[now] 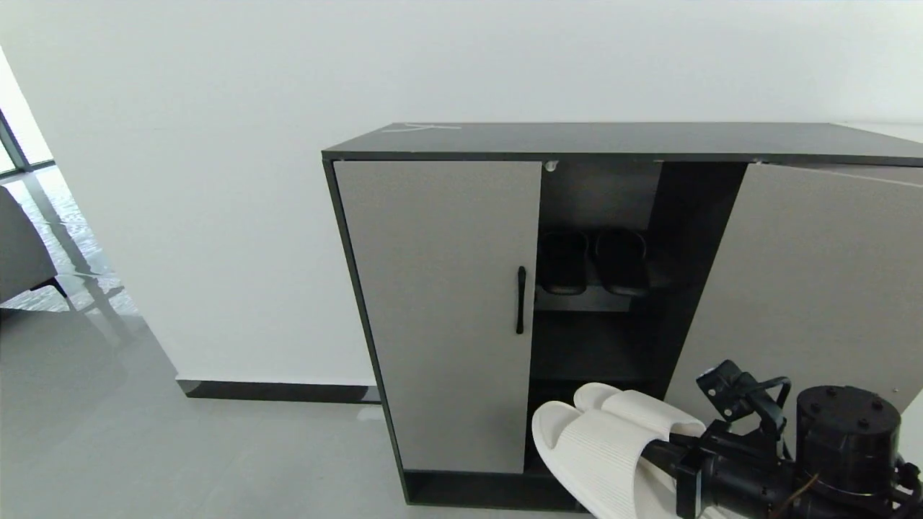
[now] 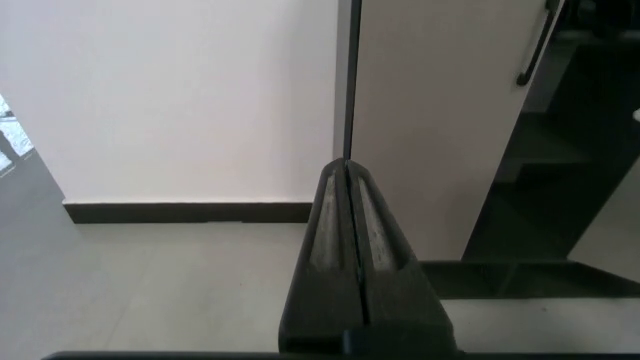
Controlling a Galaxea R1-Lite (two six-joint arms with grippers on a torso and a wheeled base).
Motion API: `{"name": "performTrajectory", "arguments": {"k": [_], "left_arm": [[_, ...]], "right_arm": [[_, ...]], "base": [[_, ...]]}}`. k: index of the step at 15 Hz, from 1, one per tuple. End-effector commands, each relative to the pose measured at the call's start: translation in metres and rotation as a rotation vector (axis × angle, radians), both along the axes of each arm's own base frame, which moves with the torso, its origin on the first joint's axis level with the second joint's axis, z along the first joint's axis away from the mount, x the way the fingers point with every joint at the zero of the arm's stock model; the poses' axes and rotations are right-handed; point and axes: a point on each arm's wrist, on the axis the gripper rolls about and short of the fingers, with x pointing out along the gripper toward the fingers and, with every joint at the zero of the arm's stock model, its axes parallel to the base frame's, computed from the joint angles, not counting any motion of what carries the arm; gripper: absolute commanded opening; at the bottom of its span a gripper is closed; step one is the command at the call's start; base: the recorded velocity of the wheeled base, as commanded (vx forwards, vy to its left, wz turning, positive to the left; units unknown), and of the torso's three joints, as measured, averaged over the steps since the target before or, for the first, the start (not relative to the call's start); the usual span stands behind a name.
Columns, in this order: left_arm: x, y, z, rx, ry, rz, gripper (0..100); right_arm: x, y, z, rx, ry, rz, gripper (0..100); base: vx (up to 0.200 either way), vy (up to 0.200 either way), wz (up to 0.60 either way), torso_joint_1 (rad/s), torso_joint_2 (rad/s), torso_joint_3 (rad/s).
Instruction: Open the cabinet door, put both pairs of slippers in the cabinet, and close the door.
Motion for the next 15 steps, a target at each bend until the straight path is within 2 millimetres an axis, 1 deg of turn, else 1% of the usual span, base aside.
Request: {"name": "performTrajectory", "arguments": {"k": [1, 2, 3, 4, 5, 7, 9, 10, 11, 12, 14, 15], "left_arm": [[0.0, 0.0, 0.0, 0.0, 0.001, 0.0, 0], [0.0, 0.0, 0.0, 0.0, 0.001, 0.0, 0], [0.0, 0.0, 0.0, 0.0, 0.001, 0.0, 0], [0.0, 0.0, 0.0, 0.0, 0.001, 0.0, 0], [0.0, 0.0, 0.0, -0.002, 0.001, 0.0, 0], [0.0, 0.0, 0.0, 0.0, 0.001, 0.0, 0], [0.0, 0.0, 0.0, -0.002, 0.002, 0.0, 0], [0.0, 0.0, 0.0, 0.0, 0.001, 0.0, 0], [0.0, 0.0, 0.0, 0.0, 0.001, 0.0, 0], [0.0, 0.0, 0.0, 0.0, 0.001, 0.0, 0], [0.0, 0.0, 0.0, 0.0, 0.001, 0.0, 0], [0.0, 0.0, 0.0, -0.002, 0.001, 0.0, 0]], "right_arm": [[0.028, -0.006, -0.033, -0.025, 0.035, -0.082, 0], [0.034, -0.007, -0.045, -0.045, 0.051, -0.113, 0], [0.048, -0.006, -0.05, -0.07, 0.019, -0.202, 0], [0.054, -0.004, -0.052, -0.083, 0.007, -0.249, 0], [0.063, -0.003, -0.051, -0.089, -0.029, -0.312, 0], [0.076, -0.002, -0.049, -0.115, -0.088, -0.382, 0], [0.103, 0.003, -0.053, -0.135, -0.155, -0.569, 0], [0.11, 0.008, -0.054, -0.127, -0.169, -0.604, 0], [0.107, 0.015, -0.056, -0.113, -0.162, -0.561, 0], [0.101, 0.025, -0.057, -0.095, -0.148, -0.48, 0], [0.097, 0.039, -0.055, -0.088, -0.16, -0.428, 0], [0.095, 0.04, -0.056, -0.1, -0.164, -0.421, 0]], "base": [[0.0, 0.0, -0.6, -0.124, 0.44, 0.315], [0.0, 0.0, -0.6, -0.129, 0.44, 0.325], [0.0, 0.0, -0.6, -0.08, 0.31, 0.217], [0.0, 0.0, -0.6, -0.046, 0.18, 0.129], [0.0, 0.0, 0.0, -0.027, 0.1, 0.041], [0.0, 0.0, 0.0, -0.004, 0.03, 0.021], [0.0, 0.0, 0.0, 0.0, 0.0, 0.0], [0.0, 0.0, 0.0, 0.0, 0.0, 0.0], [0.0, 0.0, 0.0, 0.0, 0.0, 0.0], [0.0, 0.0, 0.0, 0.0, 0.0, 0.0], [0.0, 0.0, 0.0, 0.0, 0.0, 0.0], [0.0, 0.0, 0.0, 0.0, 0.0, 0.0]]}}
